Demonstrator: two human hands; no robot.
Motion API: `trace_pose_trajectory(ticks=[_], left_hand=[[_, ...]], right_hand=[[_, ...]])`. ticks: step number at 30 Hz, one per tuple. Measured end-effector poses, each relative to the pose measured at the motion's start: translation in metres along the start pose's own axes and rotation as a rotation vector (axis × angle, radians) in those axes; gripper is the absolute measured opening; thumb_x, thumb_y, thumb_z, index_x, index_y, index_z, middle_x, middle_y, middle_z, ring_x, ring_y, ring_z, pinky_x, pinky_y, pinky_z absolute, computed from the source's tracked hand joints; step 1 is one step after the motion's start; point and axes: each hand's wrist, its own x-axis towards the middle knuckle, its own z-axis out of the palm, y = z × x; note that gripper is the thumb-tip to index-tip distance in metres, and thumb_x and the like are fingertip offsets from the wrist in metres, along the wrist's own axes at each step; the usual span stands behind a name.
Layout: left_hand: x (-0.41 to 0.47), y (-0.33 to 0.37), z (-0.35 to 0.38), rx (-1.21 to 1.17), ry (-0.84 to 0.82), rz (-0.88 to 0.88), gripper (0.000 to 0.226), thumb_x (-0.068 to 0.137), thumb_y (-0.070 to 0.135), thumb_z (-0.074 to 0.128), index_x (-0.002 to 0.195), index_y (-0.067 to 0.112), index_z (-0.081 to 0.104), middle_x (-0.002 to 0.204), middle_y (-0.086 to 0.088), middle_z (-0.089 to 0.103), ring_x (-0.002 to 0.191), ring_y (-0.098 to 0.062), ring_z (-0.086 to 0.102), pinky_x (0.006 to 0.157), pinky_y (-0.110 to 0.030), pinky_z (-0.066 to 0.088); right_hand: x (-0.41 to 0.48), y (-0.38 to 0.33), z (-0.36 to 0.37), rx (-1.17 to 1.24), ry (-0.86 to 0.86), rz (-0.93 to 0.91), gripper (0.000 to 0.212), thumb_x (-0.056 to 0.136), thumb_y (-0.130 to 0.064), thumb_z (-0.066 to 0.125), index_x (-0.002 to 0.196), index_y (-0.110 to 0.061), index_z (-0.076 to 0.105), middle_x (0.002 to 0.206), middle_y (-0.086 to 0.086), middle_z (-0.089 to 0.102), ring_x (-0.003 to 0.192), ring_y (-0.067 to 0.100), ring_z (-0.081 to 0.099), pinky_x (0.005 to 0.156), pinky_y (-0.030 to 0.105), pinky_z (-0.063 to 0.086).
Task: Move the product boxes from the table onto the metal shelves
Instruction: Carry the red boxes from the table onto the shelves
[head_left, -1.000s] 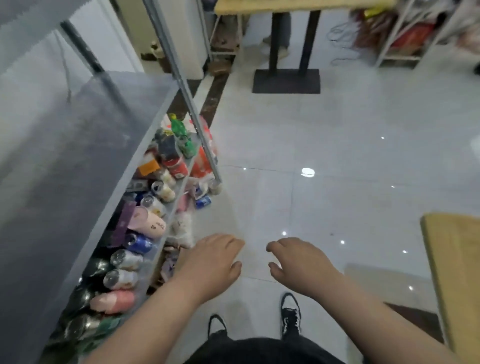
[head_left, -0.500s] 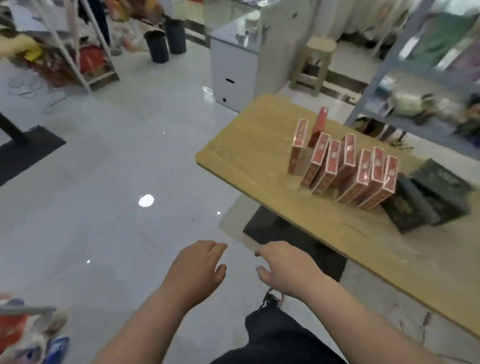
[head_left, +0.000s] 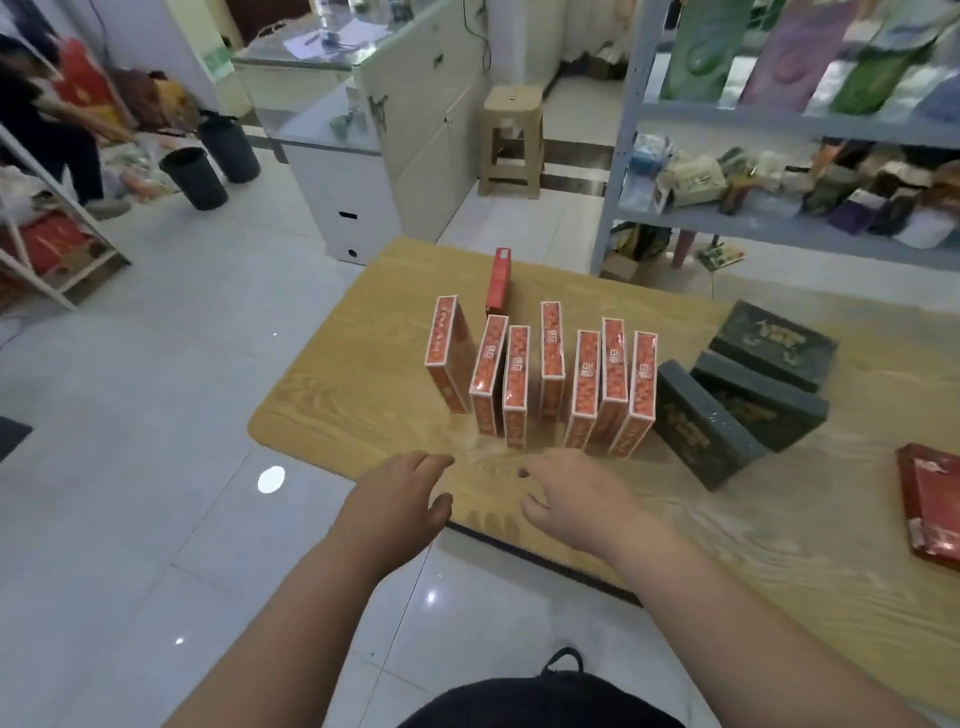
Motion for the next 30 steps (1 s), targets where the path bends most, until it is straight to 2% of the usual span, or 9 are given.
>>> trace_pose_trajectory(ticks=[5, 8, 11, 15, 20, 23, 26, 28, 30], left_hand=[[0.040, -0.007, -0.011, -0.010, -0.020, -0.062, 0.047, 0.096, 0.035, 0.054, 0.143, 0.027, 0.050, 0.137, 0.005, 0.056, 0.124, -0.018, 0.052, 0.095, -0.032, 0.047], [0.063, -0.022, -0.020, 0.002, -0.029, -0.067, 0.046, 0.097, 0.035, 0.054, 0.142, 0.028, 0.050, 0.138, 0.007, 0.055, 0.124, -0.016, 0.052, 0.092, -0.029, 0.046], [0.096, -0.042, -0.033, -0.001, -0.023, -0.062, 0.046, 0.096, 0.035, 0.055, 0.142, 0.028, 0.050, 0.138, 0.006, 0.055, 0.125, -0.016, 0.051, 0.088, -0.030, 0.046], [0.169, -0.070, -0.057, -0.005, 0.011, 0.007, 0.045, 0.095, 0.034, 0.056, 0.140, 0.029, 0.050, 0.136, 0.005, 0.056, 0.124, -0.018, 0.052, 0.084, -0.035, 0.049], [0.301, -0.087, -0.082, -0.042, 0.035, 0.181, 0.047, 0.093, 0.027, 0.056, 0.139, 0.024, 0.050, 0.131, -0.004, 0.058, 0.121, -0.027, 0.054, 0.092, -0.043, 0.050], [0.372, -0.082, -0.076, 0.059, -0.073, 0.236, 0.056, 0.092, 0.019, 0.053, 0.147, 0.024, 0.041, 0.138, -0.008, 0.051, 0.123, -0.031, 0.051, 0.090, -0.043, 0.049], [0.421, -0.075, -0.054, 0.193, -0.186, 0.333, 0.076, 0.085, 0.002, 0.050, 0.154, 0.026, 0.029, 0.143, -0.013, 0.044, 0.122, -0.036, 0.048, 0.088, -0.048, 0.051], [0.444, -0.069, -0.036, 0.292, -0.233, 0.386, 0.087, 0.082, -0.007, 0.046, 0.156, 0.030, 0.020, 0.153, -0.014, 0.031, 0.130, -0.038, 0.040, 0.094, -0.050, 0.050], [0.463, -0.063, -0.020, 0.377, -0.272, 0.422, 0.094, 0.081, -0.010, 0.046, 0.157, 0.034, 0.013, 0.161, -0.011, 0.014, 0.142, -0.039, 0.024, 0.100, -0.052, 0.047]], right_hand=[[0.034, 0.021, -0.020, 0.048, 0.030, -0.025, 0.033, 0.096, -0.038, 0.047, 0.120, -0.021, 0.060, 0.113, 0.001, 0.061, 0.107, 0.023, 0.058, 0.081, 0.044, 0.056], [0.058, 0.028, -0.031, 0.103, 0.084, -0.021, 0.024, 0.096, -0.037, 0.048, 0.109, -0.021, 0.060, 0.102, -0.001, 0.058, 0.096, 0.020, 0.056, 0.075, 0.039, 0.054], [0.084, 0.035, -0.041, 0.132, 0.148, -0.004, 0.023, 0.098, -0.034, 0.049, 0.111, -0.020, 0.061, 0.101, -0.002, 0.060, 0.096, 0.019, 0.055, 0.073, 0.036, 0.050], [0.121, 0.046, -0.054, 0.135, 0.241, 0.052, 0.027, 0.097, -0.031, 0.050, 0.118, -0.019, 0.063, 0.107, 0.000, 0.063, 0.104, 0.020, 0.055, 0.079, 0.036, 0.048], [0.163, 0.058, -0.078, 0.101, 0.279, 0.202, 0.025, 0.093, -0.029, 0.051, 0.114, -0.020, 0.063, 0.110, 0.003, 0.065, 0.109, 0.027, 0.057, 0.084, 0.040, 0.050], [0.186, 0.064, -0.089, 0.095, 0.260, 0.305, 0.035, 0.095, -0.031, 0.051, 0.127, -0.021, 0.061, 0.122, 0.004, 0.063, 0.118, 0.028, 0.055, 0.093, 0.044, 0.050], [0.205, 0.077, -0.093, 0.088, 0.264, 0.381, 0.037, 0.095, -0.031, 0.053, 0.129, -0.021, 0.062, 0.125, 0.004, 0.064, 0.119, 0.028, 0.055, 0.096, 0.041, 0.048], [0.209, 0.087, -0.095, 0.107, 0.252, 0.431, 0.037, 0.095, -0.031, 0.053, 0.130, -0.020, 0.061, 0.126, 0.005, 0.063, 0.120, 0.028, 0.054, 0.098, 0.040, 0.046], [0.205, 0.098, -0.097, 0.142, 0.259, 0.483, 0.039, 0.094, -0.028, 0.053, 0.131, -0.018, 0.060, 0.128, 0.005, 0.060, 0.122, 0.028, 0.052, 0.099, 0.041, 0.046]])
